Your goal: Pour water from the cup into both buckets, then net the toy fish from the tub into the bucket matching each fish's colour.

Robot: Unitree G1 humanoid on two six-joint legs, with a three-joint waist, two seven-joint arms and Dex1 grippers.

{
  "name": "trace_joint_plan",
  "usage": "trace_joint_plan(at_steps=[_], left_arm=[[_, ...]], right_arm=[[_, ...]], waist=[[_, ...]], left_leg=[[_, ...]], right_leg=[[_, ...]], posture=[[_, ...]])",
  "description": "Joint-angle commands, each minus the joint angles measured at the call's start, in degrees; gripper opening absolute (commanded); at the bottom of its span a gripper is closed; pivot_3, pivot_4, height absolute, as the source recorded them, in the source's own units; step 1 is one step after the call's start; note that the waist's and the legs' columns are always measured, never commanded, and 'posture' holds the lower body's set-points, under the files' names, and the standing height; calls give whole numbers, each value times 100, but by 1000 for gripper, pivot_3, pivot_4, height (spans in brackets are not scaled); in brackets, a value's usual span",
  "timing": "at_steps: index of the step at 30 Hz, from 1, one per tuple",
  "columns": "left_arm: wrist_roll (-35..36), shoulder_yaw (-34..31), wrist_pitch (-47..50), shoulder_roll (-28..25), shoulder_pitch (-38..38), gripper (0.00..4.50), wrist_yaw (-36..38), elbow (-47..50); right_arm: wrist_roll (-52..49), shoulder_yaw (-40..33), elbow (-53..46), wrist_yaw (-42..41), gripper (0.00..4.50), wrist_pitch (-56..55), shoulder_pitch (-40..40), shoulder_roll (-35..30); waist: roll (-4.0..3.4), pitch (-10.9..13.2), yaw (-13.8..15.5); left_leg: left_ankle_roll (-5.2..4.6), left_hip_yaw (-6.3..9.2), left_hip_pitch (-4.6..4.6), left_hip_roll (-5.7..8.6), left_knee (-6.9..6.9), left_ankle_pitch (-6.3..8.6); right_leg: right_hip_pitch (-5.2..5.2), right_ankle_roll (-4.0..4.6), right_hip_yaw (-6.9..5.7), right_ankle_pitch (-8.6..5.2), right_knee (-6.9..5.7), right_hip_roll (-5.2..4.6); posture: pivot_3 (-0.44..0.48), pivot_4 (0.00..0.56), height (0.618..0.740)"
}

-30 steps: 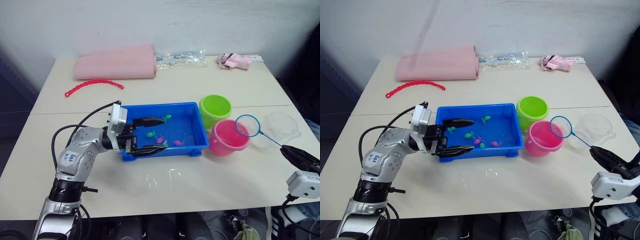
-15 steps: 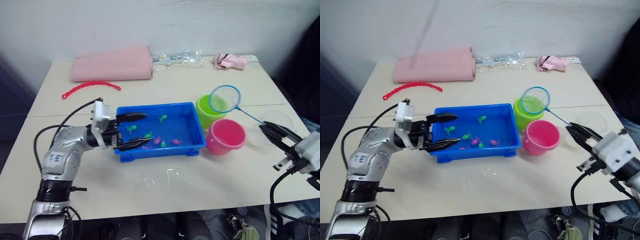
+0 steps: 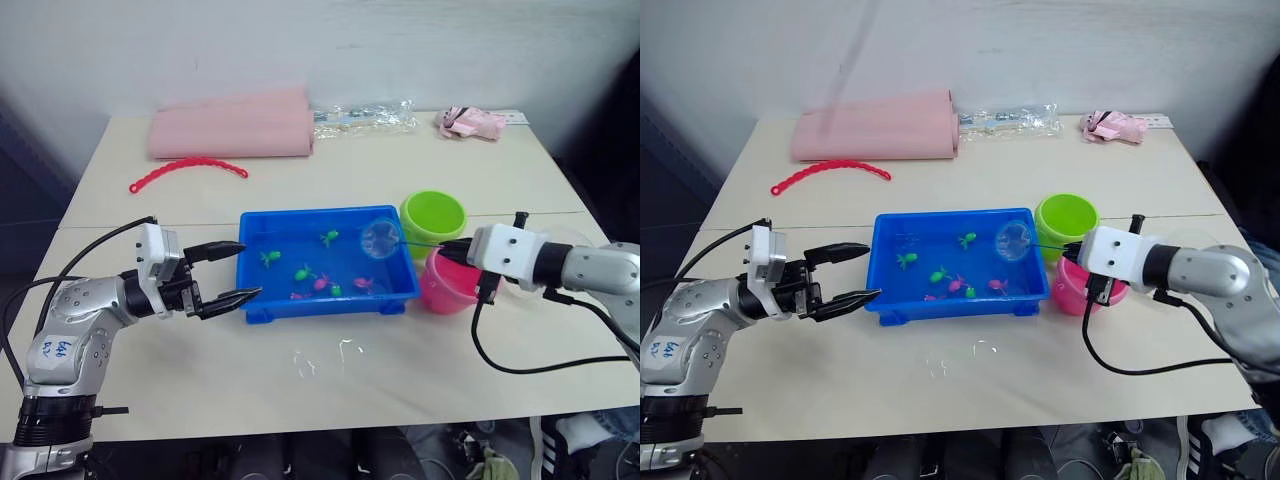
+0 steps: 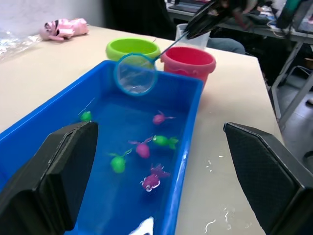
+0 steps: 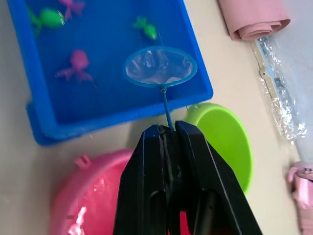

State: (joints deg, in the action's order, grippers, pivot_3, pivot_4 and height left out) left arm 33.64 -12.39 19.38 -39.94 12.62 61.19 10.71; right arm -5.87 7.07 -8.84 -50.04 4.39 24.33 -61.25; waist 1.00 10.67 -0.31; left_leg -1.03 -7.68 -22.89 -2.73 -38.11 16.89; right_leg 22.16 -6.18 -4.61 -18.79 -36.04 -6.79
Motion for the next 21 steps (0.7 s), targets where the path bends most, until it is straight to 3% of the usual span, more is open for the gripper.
trace_joint_plan(at_steps=[1,7,14,21], left_arm=[[115,-13,81,-88,-33,4467,-16,339],[89,51,178,-57,23,4467,-118,478],[77,121,205,-3,-7,4467,-269,661],[75,140,209,23,-33,4467,-351,741]], right_arm=[[386,206,313,-377,0,-357,494,108],[519,477,576,-1097,0,-543,851,285],[482,589,473,-1824,0,123,860,238],[118,393,293,-1802,0,1066,757,598]], waist=[[0,0,-3],[0,0,1],[0,0,6],[0,0,4]], left_leg=[[0,-8,-2,-3,-1,0],[4,-24,-15,-10,-5,-3],[3,-26,-15,-10,-12,-3],[3,-26,-15,-10,-15,-3]], right_leg=[[9,-1,8,0,-4,4],[39,0,27,0,-27,12],[39,0,32,0,-37,10],[41,1,33,0,-41,9]], posture=[[0,150,740],[0,150,740],[0,150,740],[0,150,740]])
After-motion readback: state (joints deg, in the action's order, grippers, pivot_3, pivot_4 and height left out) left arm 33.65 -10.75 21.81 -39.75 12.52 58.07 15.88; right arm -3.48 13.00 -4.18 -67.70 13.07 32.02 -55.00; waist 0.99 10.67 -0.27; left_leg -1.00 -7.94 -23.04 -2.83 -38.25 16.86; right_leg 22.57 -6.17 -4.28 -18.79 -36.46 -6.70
